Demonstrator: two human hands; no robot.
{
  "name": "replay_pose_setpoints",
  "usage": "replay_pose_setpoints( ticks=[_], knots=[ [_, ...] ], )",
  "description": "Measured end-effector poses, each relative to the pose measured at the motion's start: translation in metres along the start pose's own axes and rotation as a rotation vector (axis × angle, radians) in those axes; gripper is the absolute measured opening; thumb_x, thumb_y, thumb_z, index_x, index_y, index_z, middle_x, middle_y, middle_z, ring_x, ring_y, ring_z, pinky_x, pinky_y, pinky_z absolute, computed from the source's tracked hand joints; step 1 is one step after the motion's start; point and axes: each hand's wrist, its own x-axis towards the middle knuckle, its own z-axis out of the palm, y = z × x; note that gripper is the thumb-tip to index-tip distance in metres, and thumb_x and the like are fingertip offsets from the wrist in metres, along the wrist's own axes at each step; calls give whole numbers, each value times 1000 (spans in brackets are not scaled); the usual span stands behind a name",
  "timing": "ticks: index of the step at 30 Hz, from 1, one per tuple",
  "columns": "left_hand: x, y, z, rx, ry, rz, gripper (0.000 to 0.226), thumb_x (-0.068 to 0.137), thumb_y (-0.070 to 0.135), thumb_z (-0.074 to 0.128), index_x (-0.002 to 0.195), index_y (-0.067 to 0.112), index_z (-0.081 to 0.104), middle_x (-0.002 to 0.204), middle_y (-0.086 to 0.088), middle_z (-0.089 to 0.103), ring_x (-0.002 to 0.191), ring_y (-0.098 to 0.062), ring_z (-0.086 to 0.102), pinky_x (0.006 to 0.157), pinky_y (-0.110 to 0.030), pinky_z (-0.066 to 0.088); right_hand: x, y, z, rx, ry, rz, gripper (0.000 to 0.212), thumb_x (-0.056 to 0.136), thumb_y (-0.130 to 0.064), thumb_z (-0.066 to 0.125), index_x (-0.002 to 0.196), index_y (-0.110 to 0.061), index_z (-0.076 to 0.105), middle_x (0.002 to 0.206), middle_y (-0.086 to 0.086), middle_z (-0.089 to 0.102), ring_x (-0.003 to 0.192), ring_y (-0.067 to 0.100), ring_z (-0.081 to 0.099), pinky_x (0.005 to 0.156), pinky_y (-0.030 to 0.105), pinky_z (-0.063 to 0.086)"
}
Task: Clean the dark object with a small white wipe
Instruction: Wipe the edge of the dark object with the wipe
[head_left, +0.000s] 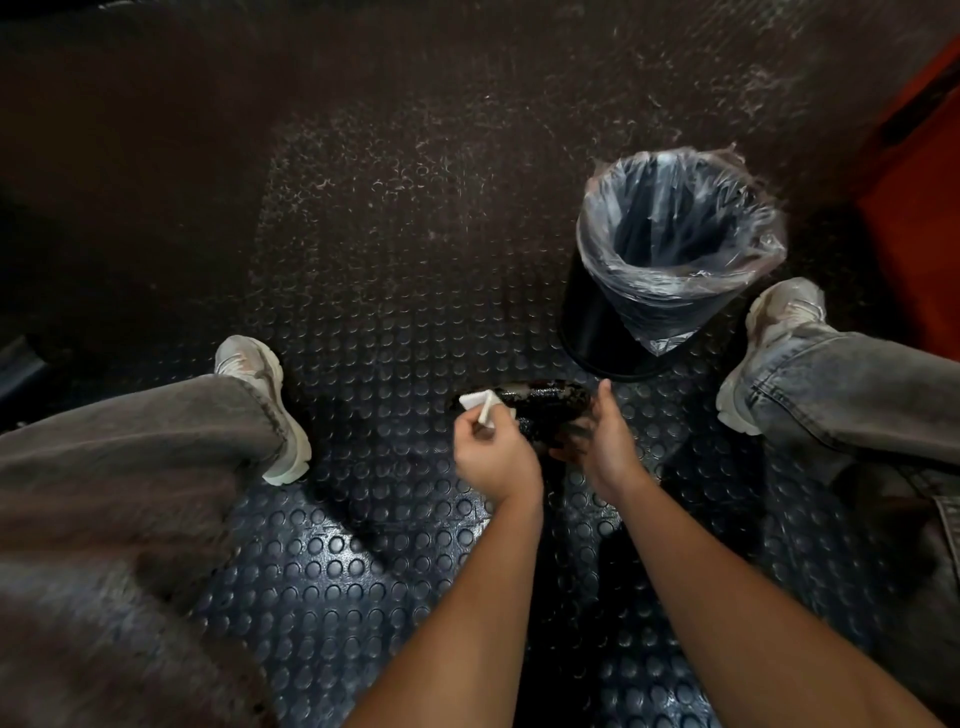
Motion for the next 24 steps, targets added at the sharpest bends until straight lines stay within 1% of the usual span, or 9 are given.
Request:
replay_pose_setpoints(
  ticks=[2, 4, 8, 11, 13, 15, 18, 21, 24],
  knots=[
    [-11, 3, 6, 41, -82, 67, 6, 84, 12, 72, 84, 19, 72, 88, 5, 68, 72, -6, 63, 56, -9, 45, 2, 2, 0, -24, 5, -9, 69, 97, -72, 30, 112, -19, 72, 103, 9, 74, 87, 22, 70, 71, 36, 55],
    [-13, 1, 9, 96, -175, 134, 7, 81, 10, 73, 80, 18, 74, 94, 9, 63, 76, -4, 62, 61, -10, 47, 5, 4, -2, -21, -12, -9, 69, 97, -72, 30, 104, -21, 75, 100, 9, 76, 83, 21, 71, 67, 32, 53],
    [-9, -11, 5, 189, -277, 169, 10, 78, 8, 72, 78, 18, 74, 91, 8, 61, 70, -1, 59, 59, -10, 44, 6, 5, -3, -5, -8, -13, 67, 98, -71, 31, 97, -21, 77, 97, 8, 76, 86, 22, 70, 71, 34, 53],
    [-3, -17, 1, 191, -204, 27, 4, 83, 11, 70, 83, 16, 71, 88, 1, 67, 70, -9, 61, 54, -13, 41, 6, 6, -3, 0, -5, -17, 65, 99, -69, 30, 106, -21, 73, 103, 8, 76, 98, 25, 70, 82, 42, 54],
    [3, -16, -2, 88, -78, -136, 3, 88, 13, 68, 90, 13, 69, 82, 0, 69, 69, -13, 62, 53, -17, 43, 5, 4, -3, -3, -10, -13, 65, 100, -68, 27, 118, -21, 68, 112, 8, 73, 106, 27, 69, 86, 46, 55],
    [11, -14, -2, -35, 10, -174, 6, 90, 10, 66, 95, 13, 67, 77, 0, 68, 66, -16, 63, 54, -19, 47, 5, 3, -3, -12, -7, -5, 67, 99, -69, 27, 128, -21, 63, 119, 9, 70, 110, 29, 67, 88, 47, 56],
    [7, -3, 1, -27, 1, -39, 9, 90, 11, 65, 90, 20, 65, 81, -1, 69, 68, -15, 63, 55, -14, 45, 3, 2, -1, -15, 3, -6, 67, 98, -70, 29, 124, -19, 66, 114, 9, 71, 103, 27, 69, 80, 43, 56],
    [-11, -3, 5, 114, -169, 134, 11, 85, 8, 68, 84, 19, 69, 94, 6, 61, 73, -4, 58, 58, -7, 41, 5, 4, -1, -19, 18, 11, 69, 97, -72, 32, 107, -18, 73, 101, 9, 74, 85, 21, 69, 70, 34, 54],
    [-17, -13, 7, 242, -327, 226, 15, 79, 9, 72, 80, 24, 74, 93, 10, 60, 75, -5, 61, 62, -12, 47, 8, 5, -4, -29, -37, 18, 75, 95, -75, 33, 109, -15, 75, 108, 13, 75, 95, 27, 71, 75, 35, 54]
  ],
)
